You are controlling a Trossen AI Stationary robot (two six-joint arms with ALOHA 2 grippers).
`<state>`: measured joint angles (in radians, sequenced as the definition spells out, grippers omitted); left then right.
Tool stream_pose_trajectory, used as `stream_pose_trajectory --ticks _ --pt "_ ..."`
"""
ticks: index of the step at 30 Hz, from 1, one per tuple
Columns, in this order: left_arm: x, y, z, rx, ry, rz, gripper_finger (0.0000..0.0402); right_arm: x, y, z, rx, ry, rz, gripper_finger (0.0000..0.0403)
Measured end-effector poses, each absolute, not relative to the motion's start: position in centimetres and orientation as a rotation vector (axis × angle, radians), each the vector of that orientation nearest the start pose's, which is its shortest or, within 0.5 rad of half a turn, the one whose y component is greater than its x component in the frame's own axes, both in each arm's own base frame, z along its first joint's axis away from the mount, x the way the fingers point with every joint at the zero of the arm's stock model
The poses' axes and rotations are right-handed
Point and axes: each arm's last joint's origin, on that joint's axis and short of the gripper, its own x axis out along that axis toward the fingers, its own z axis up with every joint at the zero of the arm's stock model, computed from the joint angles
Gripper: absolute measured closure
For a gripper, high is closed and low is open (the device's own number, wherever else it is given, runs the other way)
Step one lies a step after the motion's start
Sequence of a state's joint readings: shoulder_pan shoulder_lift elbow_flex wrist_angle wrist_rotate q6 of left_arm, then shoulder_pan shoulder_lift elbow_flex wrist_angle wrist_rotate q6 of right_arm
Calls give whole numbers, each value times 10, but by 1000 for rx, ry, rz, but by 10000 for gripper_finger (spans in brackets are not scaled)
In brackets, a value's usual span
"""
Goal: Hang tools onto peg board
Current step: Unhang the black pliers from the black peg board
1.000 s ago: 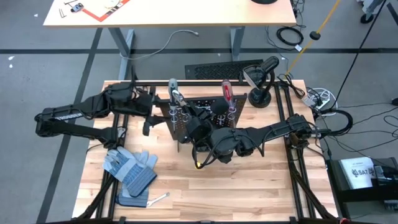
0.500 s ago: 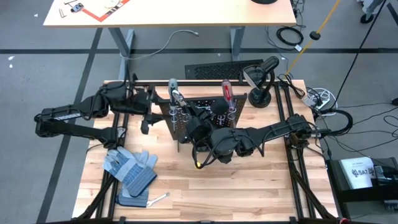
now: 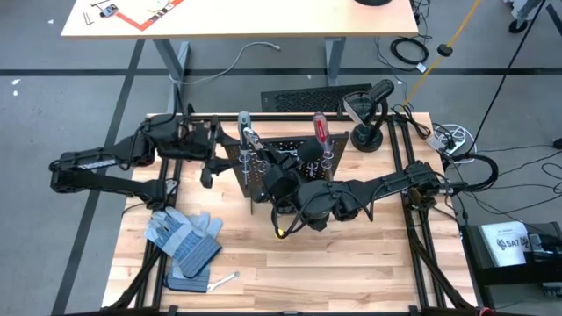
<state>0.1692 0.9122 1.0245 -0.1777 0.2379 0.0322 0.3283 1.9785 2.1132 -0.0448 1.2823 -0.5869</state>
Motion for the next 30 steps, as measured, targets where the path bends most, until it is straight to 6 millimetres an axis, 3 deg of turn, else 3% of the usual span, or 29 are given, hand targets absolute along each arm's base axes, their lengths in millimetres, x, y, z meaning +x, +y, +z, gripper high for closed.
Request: stream_pose_trajectory --ticks 14,18,26,30 --pt "202 28 393 25 31 -57 190 421 114 445 -473 215 -940 379" --pt "206 29 391 25 31 -55 228 421 114 445 -473 215 -940 379" --pt "207 28 392 25 23 -73 341 420 114 445 -476 219 -942 379" --pt "207 28 392 25 24 -76 344 420 116 445 -476 218 -938 379"
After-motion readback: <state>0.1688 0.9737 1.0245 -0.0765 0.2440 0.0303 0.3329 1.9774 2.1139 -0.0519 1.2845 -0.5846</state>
